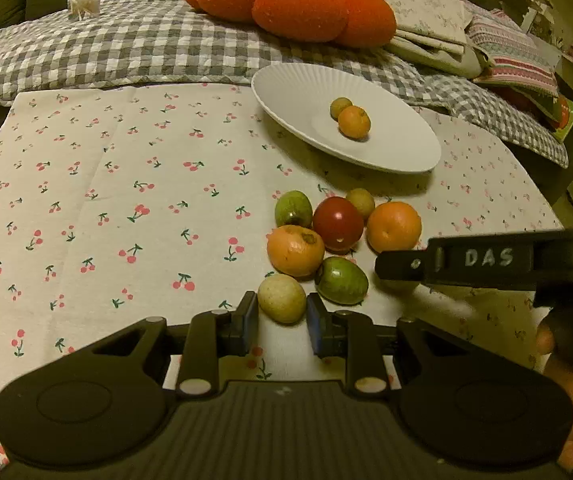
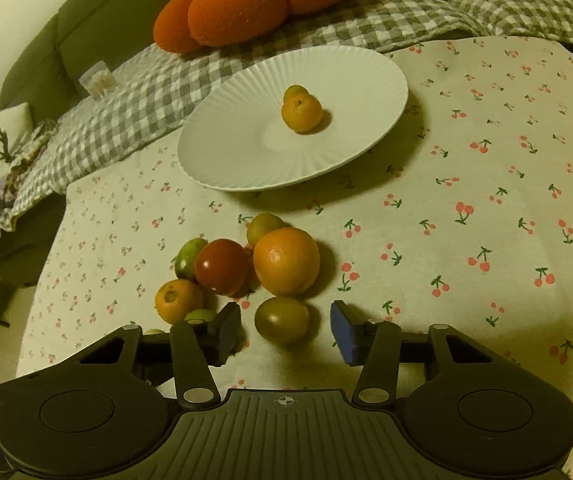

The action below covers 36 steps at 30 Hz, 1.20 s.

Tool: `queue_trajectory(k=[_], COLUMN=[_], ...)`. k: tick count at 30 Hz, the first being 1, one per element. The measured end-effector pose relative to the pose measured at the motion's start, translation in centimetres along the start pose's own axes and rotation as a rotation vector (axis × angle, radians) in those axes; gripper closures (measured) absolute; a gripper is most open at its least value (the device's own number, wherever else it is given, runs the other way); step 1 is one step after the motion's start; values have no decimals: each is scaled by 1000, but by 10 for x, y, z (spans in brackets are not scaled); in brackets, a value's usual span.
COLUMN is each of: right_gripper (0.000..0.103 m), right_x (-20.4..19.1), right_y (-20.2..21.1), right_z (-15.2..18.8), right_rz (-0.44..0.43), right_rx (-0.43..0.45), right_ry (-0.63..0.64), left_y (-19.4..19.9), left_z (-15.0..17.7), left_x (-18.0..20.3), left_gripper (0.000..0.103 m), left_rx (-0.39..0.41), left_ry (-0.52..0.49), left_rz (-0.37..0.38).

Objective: Organize fruits
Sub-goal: 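Grasp a pale green fruit with the left tool while the right tool grasps an olive-green fruit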

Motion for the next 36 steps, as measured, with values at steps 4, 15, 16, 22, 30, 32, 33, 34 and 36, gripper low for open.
queue_trajectory(k=[4, 15, 16, 22, 30, 32, 33, 34, 36], right_gripper=[68, 75, 75, 75, 75, 75, 75, 75, 74], right_x=[-4, -10, -11, -11, -8, -6, -6, -5, -2], right_y=[-4, 10, 13, 21, 35, 39, 41, 44, 49], right_z=[1, -3, -4, -8, -16, -18, -19, -21, -25], right_rz=[24, -1, -2, -6, -13, -18, -19, -19, -18], right_rx=[5, 25, 31, 52, 89, 100, 106, 115, 134], right_ry=[33, 30, 36, 38, 35, 31, 30, 30, 26], left_y=[1, 8, 9, 12, 19, 20, 21, 21, 22], left_z=[-1, -6, -6, -12, -21, -24, -26, -27, -31], left_x=[-1, -3, -4, -3, -2, -2, -2, -2, -1], left_gripper=[79, 79, 79, 79, 79, 79, 79, 79, 79], left_rx=[3, 21, 23, 35, 64, 71, 76, 82, 92], left_ry=[5, 35, 38, 49, 53, 54, 55, 54, 56], left_rz=[-8, -8, -8, -4, -3, -4, -3, -3, 0])
Point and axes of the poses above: each gripper's, at about its wrist camera, not at the fingertips, and y roughly against the way its jaws point, x to its right, z to its underside, the point moved 3 cm from there along -y, roughly the way its jaws point, and after that the axes turned 8 degrees about -z, right-handed, at the moved point
